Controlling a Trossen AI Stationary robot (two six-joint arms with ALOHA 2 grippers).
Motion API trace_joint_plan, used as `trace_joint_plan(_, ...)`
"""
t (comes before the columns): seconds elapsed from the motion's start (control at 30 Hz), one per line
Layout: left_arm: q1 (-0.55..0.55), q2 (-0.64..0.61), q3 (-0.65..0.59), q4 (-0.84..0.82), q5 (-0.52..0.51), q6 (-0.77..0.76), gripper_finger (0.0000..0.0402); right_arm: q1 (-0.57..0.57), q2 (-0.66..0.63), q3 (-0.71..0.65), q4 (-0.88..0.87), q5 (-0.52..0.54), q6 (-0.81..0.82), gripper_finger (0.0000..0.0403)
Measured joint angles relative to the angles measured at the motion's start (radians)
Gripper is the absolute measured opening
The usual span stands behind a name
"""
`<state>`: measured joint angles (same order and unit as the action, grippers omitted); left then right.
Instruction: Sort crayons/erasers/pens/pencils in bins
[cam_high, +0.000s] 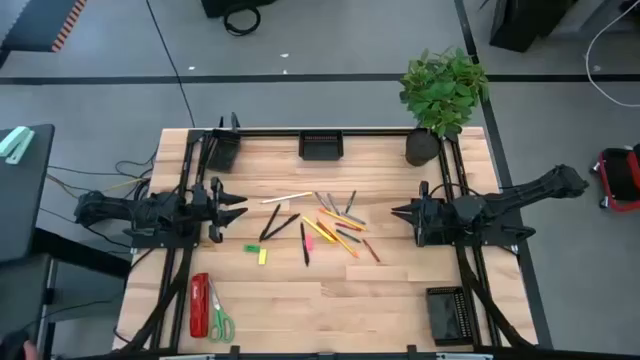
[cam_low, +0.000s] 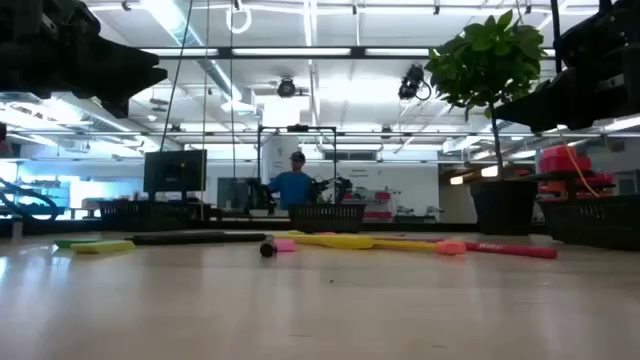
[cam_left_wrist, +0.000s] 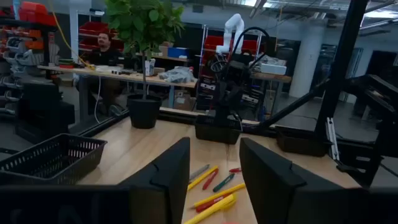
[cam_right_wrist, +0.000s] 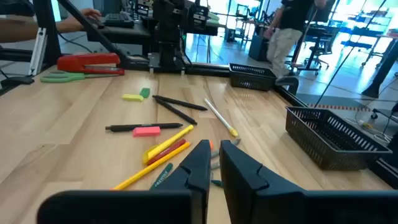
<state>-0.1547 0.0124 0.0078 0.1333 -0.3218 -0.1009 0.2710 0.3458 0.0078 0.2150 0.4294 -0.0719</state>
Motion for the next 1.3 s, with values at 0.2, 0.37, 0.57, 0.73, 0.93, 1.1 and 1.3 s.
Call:
trace_joint_plan(0.2, 0.0, 0.0, 0.0, 0.0, 0.0, 0.0, 0.0142, 0.0, 0.0, 0.0, 0.0, 0.0, 0.0, 0.0041)
trace_joint_plan(0.37, 0.0, 0.0, 0.0, 0.0, 0.0, 0.0, 0.014, 0.0, 0.0, 0.0, 0.0, 0.0, 0.0, 0.0041)
trace_joint_plan(0.57, 0.0, 0.0, 0.0, 0.0, 0.0, 0.0, 0.0146, 0.0, 0.0, 0.0, 0.0, 0.0, 0.0, 0.0041)
trace_joint_plan(0.73, 0.0, 0.0, 0.0, 0.0, 0.0, 0.0, 0.0151, 0.0, 0.0, 0.0, 0.0, 0.0, 0.0, 0.0041)
trace_joint_plan(0.93, 0.0, 0.0, 0.0, 0.0, 0.0, 0.0, 0.0147, 0.0, 0.0, 0.0, 0.0, 0.0, 0.0, 0.0041)
trace_joint_plan(1.1, 0.0, 0.0, 0.0, 0.0, 0.0, 0.0, 0.0141, 0.0, 0.0, 0.0, 0.0, 0.0, 0.0, 0.0041)
trace_joint_plan(1.3, 0.0, 0.0, 0.0, 0.0, 0.0, 0.0, 0.0141, 0.0, 0.0, 0.0, 0.0, 0.0, -0.002, 0.0041)
